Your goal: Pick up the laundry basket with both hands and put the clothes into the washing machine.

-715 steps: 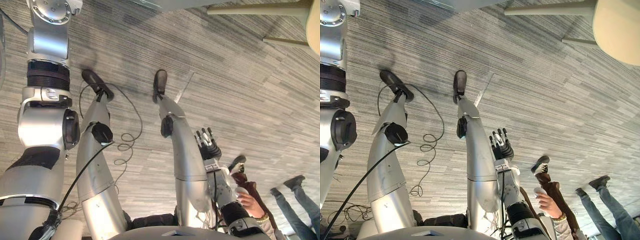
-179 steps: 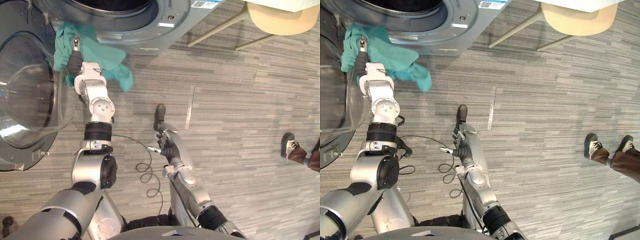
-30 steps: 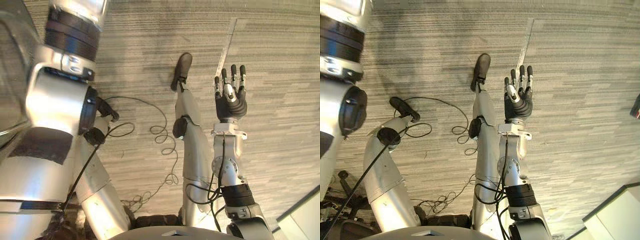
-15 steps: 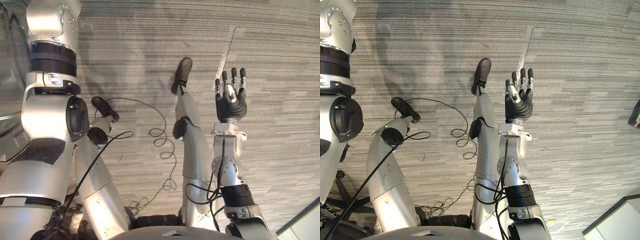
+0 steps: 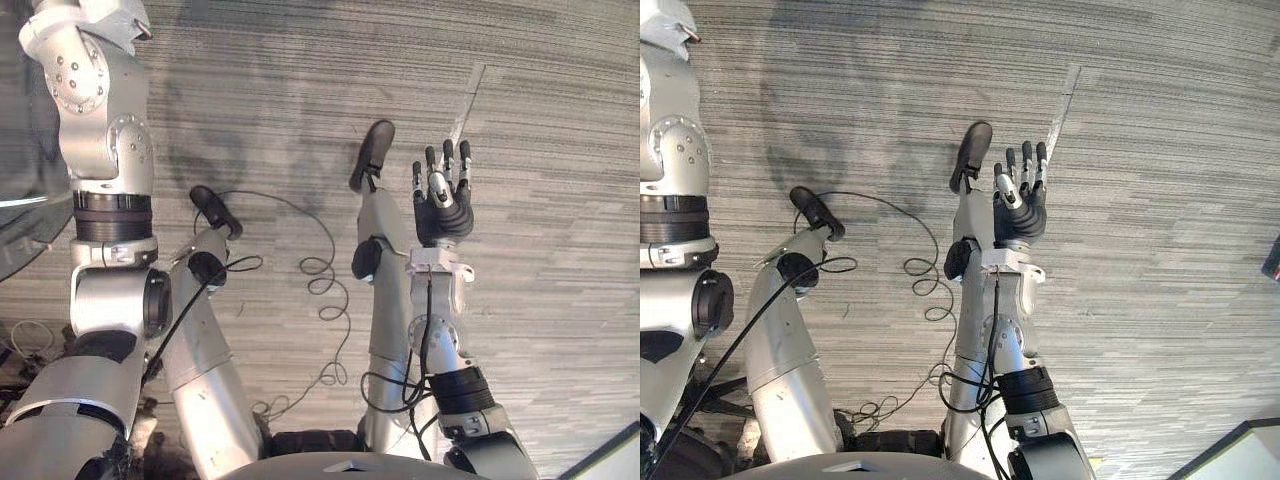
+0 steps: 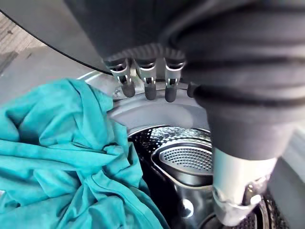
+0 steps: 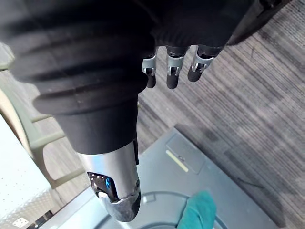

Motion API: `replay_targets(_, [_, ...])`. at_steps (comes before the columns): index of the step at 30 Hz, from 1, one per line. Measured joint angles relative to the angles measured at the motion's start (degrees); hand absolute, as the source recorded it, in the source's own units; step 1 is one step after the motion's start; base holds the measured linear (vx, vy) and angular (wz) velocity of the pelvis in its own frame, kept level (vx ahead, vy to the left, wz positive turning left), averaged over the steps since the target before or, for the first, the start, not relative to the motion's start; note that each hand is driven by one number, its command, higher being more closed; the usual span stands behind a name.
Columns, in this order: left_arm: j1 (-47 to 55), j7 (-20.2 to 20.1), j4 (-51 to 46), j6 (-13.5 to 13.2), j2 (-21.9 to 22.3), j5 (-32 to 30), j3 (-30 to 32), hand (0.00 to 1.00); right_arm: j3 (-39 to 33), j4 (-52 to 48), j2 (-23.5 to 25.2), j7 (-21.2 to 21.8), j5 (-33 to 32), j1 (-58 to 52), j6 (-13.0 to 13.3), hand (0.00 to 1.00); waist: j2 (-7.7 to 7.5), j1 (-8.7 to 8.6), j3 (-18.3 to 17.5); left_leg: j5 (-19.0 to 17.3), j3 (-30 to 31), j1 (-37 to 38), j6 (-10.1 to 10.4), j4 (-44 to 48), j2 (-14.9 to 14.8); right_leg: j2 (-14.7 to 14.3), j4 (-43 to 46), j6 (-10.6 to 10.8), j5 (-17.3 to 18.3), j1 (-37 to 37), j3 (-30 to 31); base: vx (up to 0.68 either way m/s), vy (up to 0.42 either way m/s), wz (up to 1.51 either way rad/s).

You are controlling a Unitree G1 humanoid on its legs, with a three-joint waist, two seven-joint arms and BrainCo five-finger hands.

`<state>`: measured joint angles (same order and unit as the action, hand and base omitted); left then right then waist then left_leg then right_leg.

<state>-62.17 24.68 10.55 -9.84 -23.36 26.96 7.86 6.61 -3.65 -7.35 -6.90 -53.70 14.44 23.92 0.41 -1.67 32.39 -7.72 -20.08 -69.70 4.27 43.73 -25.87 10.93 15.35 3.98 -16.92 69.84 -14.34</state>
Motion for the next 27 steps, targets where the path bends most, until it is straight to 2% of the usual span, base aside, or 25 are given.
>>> replay_targets(3, [5.43,-0.01,-5.01,-1.61,0.03,0.45,0.11,0.00,-0.17,0.02,0.00,0.01,0.03,-0.03,0.00,0.00,0.04,0.03,0.02,0.00,-0.19,0.35,0.01,0.10,-0.14,0.12,0.88,-1.20,0.31,0.01,-0.06,-0.05,-0.056,0.03])
replay_targets(5, [14.16,-0.84,-10.46,-2.83,0.25,0.45,1.11,0.00,-0.12,0.14,0.21,0.04,0.14,-0.11,-0.03,0.00,0.06,0.19,0.03,-0.12,-0.46,2.08,0.19,0.18,-0.15,0.76,4.02,-1.97,2.46,0.03,0.31,-0.06,-0.070,0.09])
replay_targets(6, [15.24,-1.07,-10.86,-2.95,0.33,0.45,1.23,0.00,-0.08,0.14,0.22,0.04,0.15,-0.14,-0.05,0.00,0.05,0.29,0.03,-0.16,-0.49,2.32,0.26,0.20,-0.16,0.78,4.33,-1.95,2.65,0.00,0.39,-0.06,-0.071,0.02])
replay_targets(9, [26.08,-4.01,-14.80,-4.18,2.07,0.44,1.52,0.00,-0.07,0.46,0.30,0.23,0.18,-0.97,-0.61,0.00,0.06,1.50,0.02,-0.63,-0.62,4.39,0.85,0.80,-0.71,0.69,7.07,-2.23,4.56,-0.57,0.92,-0.06,-0.065,-0.05])
replay_targets(14, [38.29,-9.07,-15.71,-4.32,10.69,1.22,-0.32,0.00,0.02,1.96,1.15,0.75,2.13,-4.99,-2.66,0.00,0.13,1.85,-0.02,-1.42,-0.45,9.60,1.09,1.19,-0.87,0.86,9.29,-2.48,6.61,-5.07,1.08,-0.06,-0.025,0.02])
replay_targets(17, [45.23,-12.17,-15.78,-4.31,14.20,1.94,-6.17,0.00,0.24,2.29,1.20,2.15,2.16,-9.92,-4.16,0.00,0.29,2.22,-0.16,-2.25,-0.67,16.18,1.57,0.24,-0.60,0.88,10.26,-2.12,8.23,-10.59,1.19,-0.04,-0.008,0.05])
replay_targets(18, [47.96,-13.89,-15.80,-4.30,15.73,2.13,-7.59,0.00,0.94,1.12,0.74,3.28,2.37,-14.12,-4.58,0.00,0.31,2.18,-0.21,-2.23,-1.09,19.83,1.71,-0.92,-0.16,0.93,10.55,-1.90,8.94,-13.49,1.26,-0.01,-0.011,0.09])
replay_targets(21, [55.21,-15.20,-15.82,-5.58,18.35,2.26,-10.40,0.00,1.62,-1.68,-1.93,9.15,2.28,-26.57,-7.34,0.00,1.03,1.80,-1.37,-2.44,-1.90,28.53,2.41,-3.78,0.51,1.43,12.26,-1.39,11.93,-20.37,1.23,0.04,-0.003,0.13])
replay_targets(23, [61.00,-18.01,-15.76,-5.90,19.44,3.86,-12.61,0.00,0.25,-1.66,-3.10,12.25,2.02,-33.10,-8.33,0.00,1.20,1.40,-2.58,-2.25,-2.13,36.79,3.20,-5.91,1.02,2.01,16.47,-1.22,16.02,-26.01,1.00,0.11,-0.027,0.15])
replay_targets(24, [64.27,-19.64,-15.22,-6.15,20.02,4.98,-13.07,0.00,-0.14,-0.07,-3.01,12.92,1.95,-34.73,-8.32,0.00,1.08,1.49,-5.12,-2.53,-2.28,39.78,3.74,-6.93,1.00,2.02,17.83,-1.32,18.49,-27.68,0.75,0.16,-0.108,0.01])
replay_targets(25, [67.79,-21.35,-13.36,-6.44,21.27,5.70,-13.17,0.00,-0.13,2.00,-3.16,13.32,1.92,-35.74,-8.35,0.00,1.48,1.91,-8.17,-1.70,-3.40,44.49,3.17,-10.22,0.15,1.79,20.27,-1.98,21.36,-30.30,0.48,0.26,-0.218,0.10])
replay_targets(26, [70.88,-22.10,-12.16,-6.49,22.15,6.23,-13.39,0.00,0.15,2.09,-3.47,14.10,2.06,-37.59,-8.33,0.00,2.01,1.73,-9.88,-0.36,-3.46,49.40,3.47,-11.20,0.16,2.28,29.70,-2.77,26.35,-33.06,0.66,0.32,-0.239,0.28])
replay_targets(27, [72.14,-22.48,-11.91,-6.49,22.03,6.54,-13.94,0.00,0.16,2.32,-3.16,14.33,2.26,-38.71,-8.32,0.00,1.16,1.50,-10.72,0.66,-2.98,50.57,2.20,-10.11,0.64,2.58,29.22,-1.93,29.65,-36.45,1.24,0.29,-0.321,0.54])
